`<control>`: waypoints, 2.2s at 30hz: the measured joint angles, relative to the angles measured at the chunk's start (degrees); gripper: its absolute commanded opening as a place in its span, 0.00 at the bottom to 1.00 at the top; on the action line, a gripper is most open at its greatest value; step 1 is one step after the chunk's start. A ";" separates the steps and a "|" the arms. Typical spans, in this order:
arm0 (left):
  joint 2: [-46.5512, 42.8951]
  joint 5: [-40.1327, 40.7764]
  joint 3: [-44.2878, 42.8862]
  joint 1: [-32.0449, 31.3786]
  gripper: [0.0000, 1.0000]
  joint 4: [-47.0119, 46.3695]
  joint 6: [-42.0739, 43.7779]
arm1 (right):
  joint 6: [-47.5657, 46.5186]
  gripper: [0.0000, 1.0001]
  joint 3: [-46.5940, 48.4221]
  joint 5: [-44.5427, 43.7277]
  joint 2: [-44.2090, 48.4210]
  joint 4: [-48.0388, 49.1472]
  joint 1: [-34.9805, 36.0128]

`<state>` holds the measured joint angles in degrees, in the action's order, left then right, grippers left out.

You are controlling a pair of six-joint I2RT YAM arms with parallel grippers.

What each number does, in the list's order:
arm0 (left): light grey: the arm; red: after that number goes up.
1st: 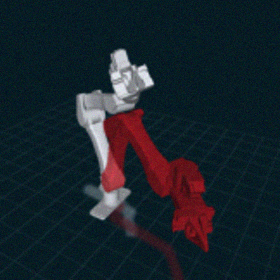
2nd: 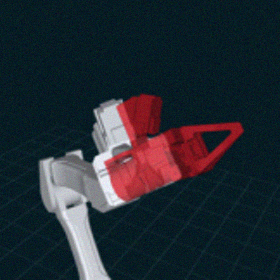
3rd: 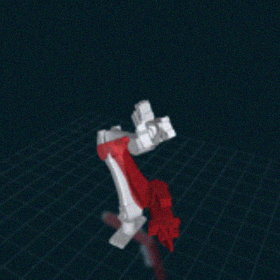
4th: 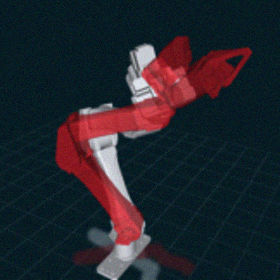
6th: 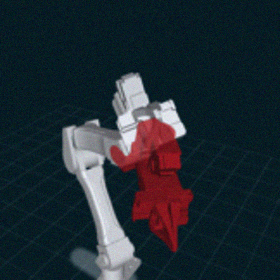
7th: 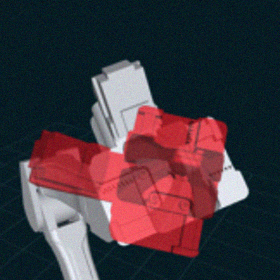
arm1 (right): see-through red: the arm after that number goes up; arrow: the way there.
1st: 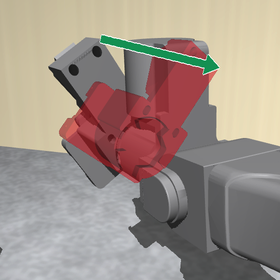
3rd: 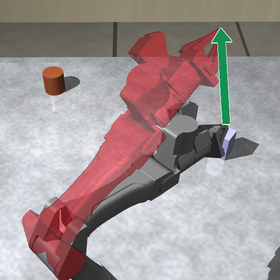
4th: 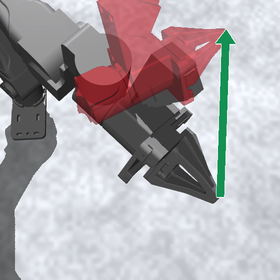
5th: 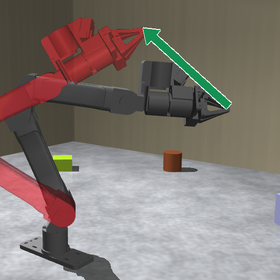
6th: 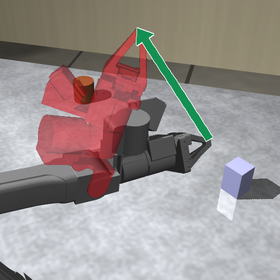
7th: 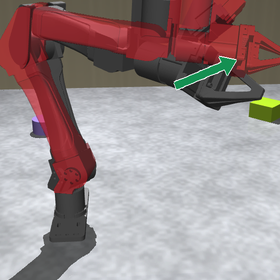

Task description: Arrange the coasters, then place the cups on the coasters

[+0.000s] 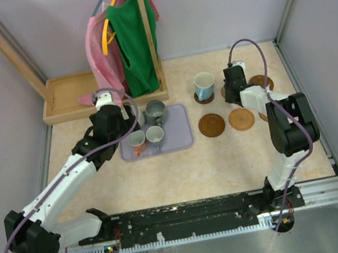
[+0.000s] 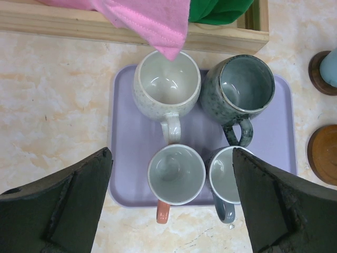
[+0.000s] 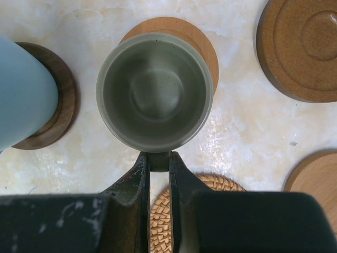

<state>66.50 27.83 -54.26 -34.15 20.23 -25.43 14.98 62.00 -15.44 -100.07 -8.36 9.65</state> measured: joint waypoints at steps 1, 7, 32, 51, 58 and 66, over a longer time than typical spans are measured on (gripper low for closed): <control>0.00 0.00 0.00 0.11 1.00 0.00 0.04 | 0.00 0.00 0.02 -0.04 -0.20 0.07 -0.09; 0.00 0.02 0.00 0.57 1.00 0.31 0.22 | 0.04 0.00 0.37 -0.11 -0.87 0.13 -0.52; 0.02 -0.09 0.00 1.20 1.00 0.39 0.22 | 0.66 0.03 1.88 0.24 -2.75 0.87 -1.29; 0.02 -0.50 0.02 1.33 1.00 0.39 0.22 | 2.14 0.31 1.88 0.07 -2.75 0.68 -1.29; 0.02 -0.92 0.02 1.46 1.00 0.39 0.20 | 3.04 0.38 1.81 -0.17 -2.45 0.33 -1.29; 0.02 -1.01 0.02 1.49 1.00 0.39 0.22 | 4.35 0.39 1.73 -1.40 4.35 -4.00 -0.52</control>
<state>66.52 26.83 -54.24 -32.67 20.62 -25.21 19.33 63.72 -16.84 -95.72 -12.36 9.13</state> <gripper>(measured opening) 0.998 0.390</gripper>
